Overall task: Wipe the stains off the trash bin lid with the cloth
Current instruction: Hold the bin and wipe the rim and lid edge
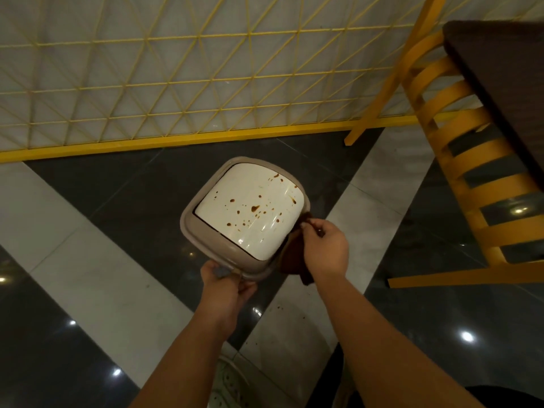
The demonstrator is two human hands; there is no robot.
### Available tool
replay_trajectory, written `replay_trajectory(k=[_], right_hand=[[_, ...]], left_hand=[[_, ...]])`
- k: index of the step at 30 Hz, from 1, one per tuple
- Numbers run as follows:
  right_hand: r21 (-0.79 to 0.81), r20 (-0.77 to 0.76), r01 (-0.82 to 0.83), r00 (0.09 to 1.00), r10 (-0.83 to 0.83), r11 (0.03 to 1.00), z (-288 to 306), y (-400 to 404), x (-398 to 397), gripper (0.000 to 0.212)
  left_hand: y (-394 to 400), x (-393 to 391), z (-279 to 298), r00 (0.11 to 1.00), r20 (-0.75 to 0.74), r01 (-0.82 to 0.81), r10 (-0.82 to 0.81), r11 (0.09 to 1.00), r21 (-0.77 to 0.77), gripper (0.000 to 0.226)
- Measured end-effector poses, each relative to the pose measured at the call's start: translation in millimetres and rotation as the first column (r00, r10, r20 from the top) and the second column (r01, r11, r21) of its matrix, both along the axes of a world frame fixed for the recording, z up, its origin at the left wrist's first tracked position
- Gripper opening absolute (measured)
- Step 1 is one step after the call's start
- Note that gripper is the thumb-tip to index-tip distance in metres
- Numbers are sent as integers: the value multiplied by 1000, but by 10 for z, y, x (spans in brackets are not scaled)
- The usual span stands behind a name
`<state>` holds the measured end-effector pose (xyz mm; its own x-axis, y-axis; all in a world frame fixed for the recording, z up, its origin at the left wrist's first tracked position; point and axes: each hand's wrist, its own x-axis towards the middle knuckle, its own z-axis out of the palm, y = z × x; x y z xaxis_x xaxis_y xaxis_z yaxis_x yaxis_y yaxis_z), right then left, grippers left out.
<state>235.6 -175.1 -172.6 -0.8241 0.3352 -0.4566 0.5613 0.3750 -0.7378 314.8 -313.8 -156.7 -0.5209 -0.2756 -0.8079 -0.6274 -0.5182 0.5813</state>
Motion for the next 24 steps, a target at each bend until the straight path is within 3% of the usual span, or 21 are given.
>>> replay_trajectory(k=[5, 8, 15, 20, 24], right_hand=[[6, 9, -146, 989, 145, 989, 11, -213, 651, 15], [37, -1, -198, 980, 199, 979, 4, -141, 554, 13], [92, 8, -71, 997, 71, 993, 17, -22, -64, 19], [156, -36, -289, 954, 298, 945, -36, -130, 608, 17], [118, -5, -370, 928, 373, 922, -40, -155, 755, 17]], left_hand=[[14, 9, -5, 1000, -17, -24, 24, 1000, 16, 62], [2, 6, -18, 1000, -17, -19, 19, 1000, 9, 50], [-45, -14, -31, 1000, -9, 13, -13, 1000, 24, 57], [-17, -32, -55, 1000, -6, -13, 13, 1000, 9, 56], [-92, -42, -62, 998, -22, -55, 55, 998, 8, 49]])
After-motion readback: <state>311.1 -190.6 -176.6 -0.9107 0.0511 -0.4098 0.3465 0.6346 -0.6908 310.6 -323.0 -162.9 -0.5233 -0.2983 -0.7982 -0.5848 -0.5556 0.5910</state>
